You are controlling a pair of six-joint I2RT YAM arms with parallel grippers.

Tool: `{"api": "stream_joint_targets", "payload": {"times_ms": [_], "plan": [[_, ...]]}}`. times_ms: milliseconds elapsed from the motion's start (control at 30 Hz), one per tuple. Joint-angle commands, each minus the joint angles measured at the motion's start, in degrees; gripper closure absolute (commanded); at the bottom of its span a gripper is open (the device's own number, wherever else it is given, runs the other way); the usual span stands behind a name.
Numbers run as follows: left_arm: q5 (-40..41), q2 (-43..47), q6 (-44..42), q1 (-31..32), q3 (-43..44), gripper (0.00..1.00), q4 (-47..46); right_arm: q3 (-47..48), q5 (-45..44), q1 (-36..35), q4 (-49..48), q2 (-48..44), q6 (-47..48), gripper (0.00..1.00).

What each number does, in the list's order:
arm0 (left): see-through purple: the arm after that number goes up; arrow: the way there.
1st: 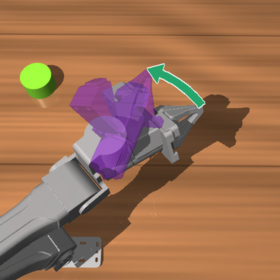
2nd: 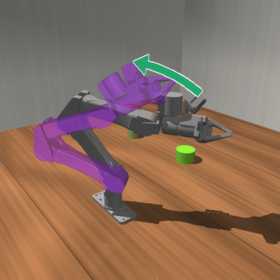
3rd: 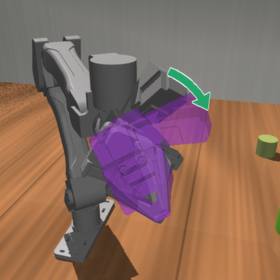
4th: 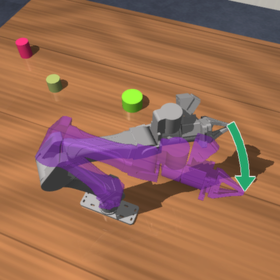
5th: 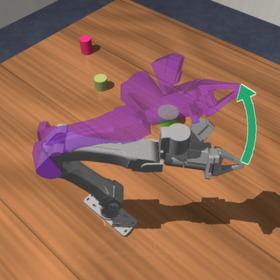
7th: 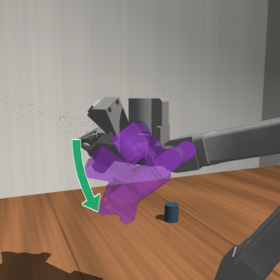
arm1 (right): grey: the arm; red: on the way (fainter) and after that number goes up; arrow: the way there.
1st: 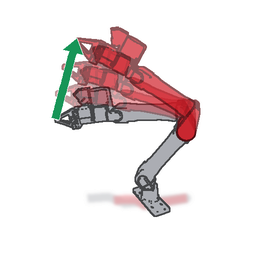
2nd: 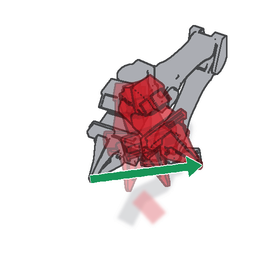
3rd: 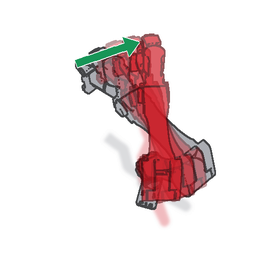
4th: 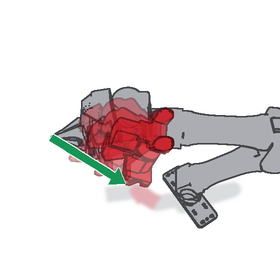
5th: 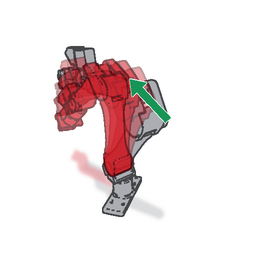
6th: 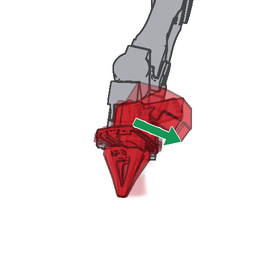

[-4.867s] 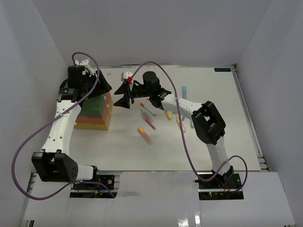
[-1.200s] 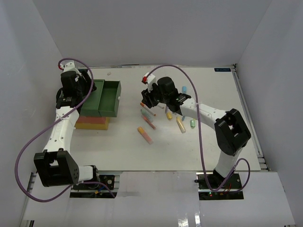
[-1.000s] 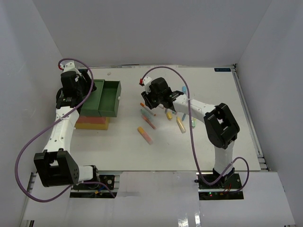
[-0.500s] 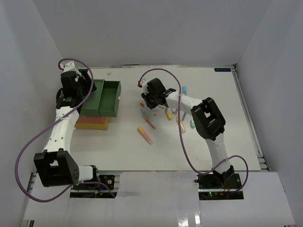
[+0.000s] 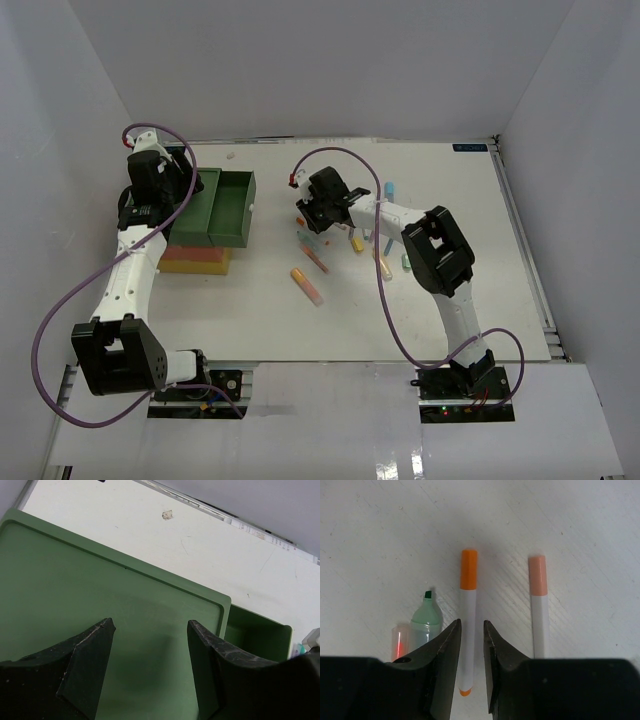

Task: Sort the stationery into containers
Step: Pick up the pen from the center of the board.

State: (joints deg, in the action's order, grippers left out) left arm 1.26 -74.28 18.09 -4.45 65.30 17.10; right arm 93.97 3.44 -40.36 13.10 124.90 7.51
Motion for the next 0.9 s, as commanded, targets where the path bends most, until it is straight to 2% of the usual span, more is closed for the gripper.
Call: {"api": "stream_joint_targets", "payload": {"times_ms": [0,533,567,667,733,867], "plan": [[-1.17,-0.25,0.55,-0.3,-1.31,0.28,3.82,0.42,1.04,-0.07,-1.68,-0.36,0.67,0.69],[-1.17,-0.51,0.55,-0.3,-1.31,0.28,3.99,-1.42,-1.33,0.02,-1.5,1.84,1.19,0.68],[-2.91,-0.6,0.55,-0.3,-1.23,0.28,4.08,-2.12,-2.29,0.02,-1.5,1.49,1.28,0.69],[-2.93,-0.6,0.46,-0.3,-1.23,0.28,3.99,-3.53,-3.26,0.1,-1.85,0.7,1.28,0.74],[-2.84,-0.6,0.55,-0.3,-1.23,0.28,4.08,-4.15,-5.01,0.1,-1.68,-0.44,1.19,0.8],[-3.1,-0.95,0.46,-0.39,-1.23,0.28,4.08,-5.73,-6.52,0.19,-1.68,-5.71,0.76,0.84]]}}
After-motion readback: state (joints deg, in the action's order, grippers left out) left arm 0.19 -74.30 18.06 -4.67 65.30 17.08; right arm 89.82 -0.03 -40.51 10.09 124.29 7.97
